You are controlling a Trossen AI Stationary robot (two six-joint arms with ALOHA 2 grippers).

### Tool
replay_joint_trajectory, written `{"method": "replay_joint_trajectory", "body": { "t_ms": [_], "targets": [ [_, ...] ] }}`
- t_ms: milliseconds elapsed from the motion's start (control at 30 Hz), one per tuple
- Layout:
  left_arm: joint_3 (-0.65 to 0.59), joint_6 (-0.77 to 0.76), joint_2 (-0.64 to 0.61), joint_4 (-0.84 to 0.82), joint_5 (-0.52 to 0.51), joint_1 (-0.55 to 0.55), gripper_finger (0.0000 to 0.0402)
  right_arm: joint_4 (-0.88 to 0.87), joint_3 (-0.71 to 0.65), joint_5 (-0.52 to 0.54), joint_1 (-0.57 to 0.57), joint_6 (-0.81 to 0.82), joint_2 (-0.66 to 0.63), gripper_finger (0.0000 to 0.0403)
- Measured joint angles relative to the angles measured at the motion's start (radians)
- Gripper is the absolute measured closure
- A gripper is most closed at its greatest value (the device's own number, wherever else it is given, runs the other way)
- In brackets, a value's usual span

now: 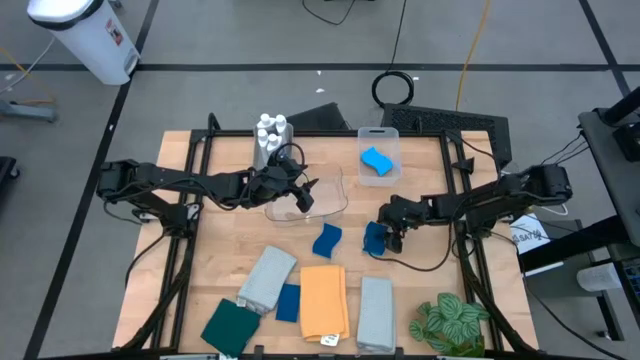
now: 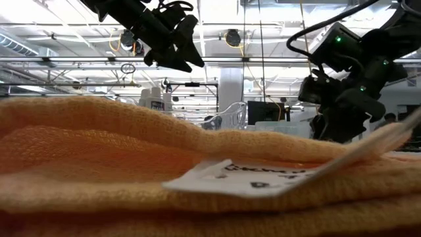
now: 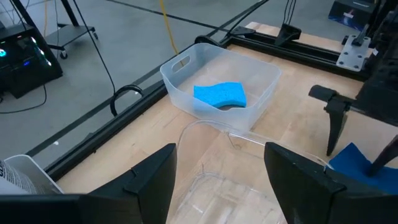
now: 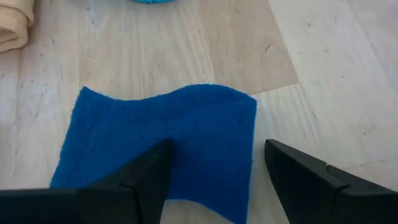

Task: Pick & Place Kitchen Items
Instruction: Put the blue sponge into the white bin

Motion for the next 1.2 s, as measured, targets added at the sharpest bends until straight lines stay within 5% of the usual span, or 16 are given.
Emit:
{"method": "replay_joint_trajectory", "body": {
  "t_ms": [733,1200],
  "targets": [
    [0.0,0.014,0.0,-0.001,0.0,0.0,0.0153,-0.016,-0.002,-0.048,-0.058,-0.181,-0.015,0.0386],
    [0.0,0.012,0.0,-0.011,0.0,0.0,0.0153,-0.085,-0.003,-0.028,-0.059,-0.209,-0.242,0.04]
  ]
}}
